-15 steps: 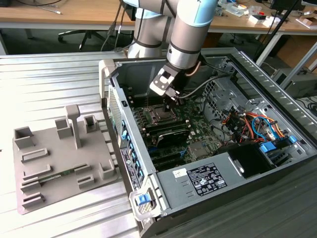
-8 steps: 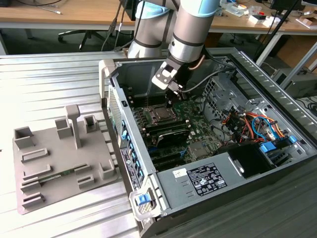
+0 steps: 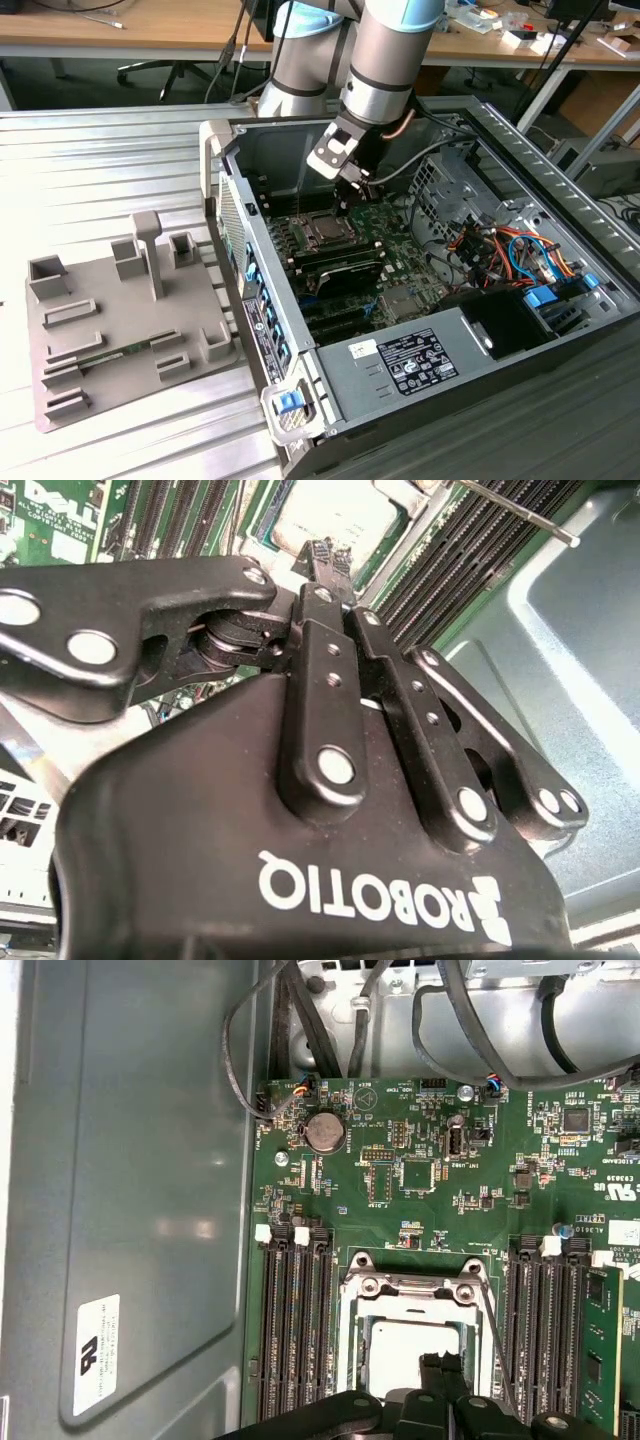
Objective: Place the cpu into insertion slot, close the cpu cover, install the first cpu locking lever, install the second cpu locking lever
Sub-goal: 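Close the cpu cover, then install the first cpu locking lever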
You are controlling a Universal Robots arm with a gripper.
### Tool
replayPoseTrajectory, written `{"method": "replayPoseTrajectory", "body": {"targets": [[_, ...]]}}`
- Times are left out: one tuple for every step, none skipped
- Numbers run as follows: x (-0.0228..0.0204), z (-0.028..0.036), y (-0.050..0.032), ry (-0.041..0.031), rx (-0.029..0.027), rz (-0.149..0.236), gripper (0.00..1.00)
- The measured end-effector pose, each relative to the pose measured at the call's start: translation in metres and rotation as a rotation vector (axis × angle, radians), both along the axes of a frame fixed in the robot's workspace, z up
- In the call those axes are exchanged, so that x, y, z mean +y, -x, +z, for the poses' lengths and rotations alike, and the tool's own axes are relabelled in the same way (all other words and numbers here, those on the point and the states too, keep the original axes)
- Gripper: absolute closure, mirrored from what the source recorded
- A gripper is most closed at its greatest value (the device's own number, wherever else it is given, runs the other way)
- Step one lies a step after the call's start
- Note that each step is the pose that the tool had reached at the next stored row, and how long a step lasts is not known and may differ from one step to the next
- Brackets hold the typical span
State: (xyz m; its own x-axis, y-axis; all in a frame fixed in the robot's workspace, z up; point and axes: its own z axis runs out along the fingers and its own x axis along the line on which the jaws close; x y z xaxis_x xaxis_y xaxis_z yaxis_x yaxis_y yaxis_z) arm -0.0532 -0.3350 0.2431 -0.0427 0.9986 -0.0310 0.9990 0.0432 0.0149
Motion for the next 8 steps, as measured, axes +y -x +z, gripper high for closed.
{"method": "replayPoseTrajectory", "body": {"targets": [[0.0000, 0.0000, 0.0000, 0.0000, 0.0000, 0.000, 0.89], [0.0000, 0.0001, 0.0000, 0.0000, 0.0000, 0.000, 0.89], [0.0000, 0.0001, 0.0000, 0.0001, 0.0000, 0.000, 0.89], [0.0000, 0.0001, 0.0000, 0.0000, 0.0001, 0.000, 0.89], [0.0000, 0.0002, 0.0000, 0.0000, 0.0001, 0.000, 0.89], [0.0000, 0.0002, 0.0000, 0.0000, 0.0000, 0.000, 0.89], [0.0000, 0.0002, 0.0000, 0.0000, 0.0001, 0.007, 0.89], [0.0000, 0.0002, 0.0000, 0.0000, 0.0000, 0.016, 0.89]]}}
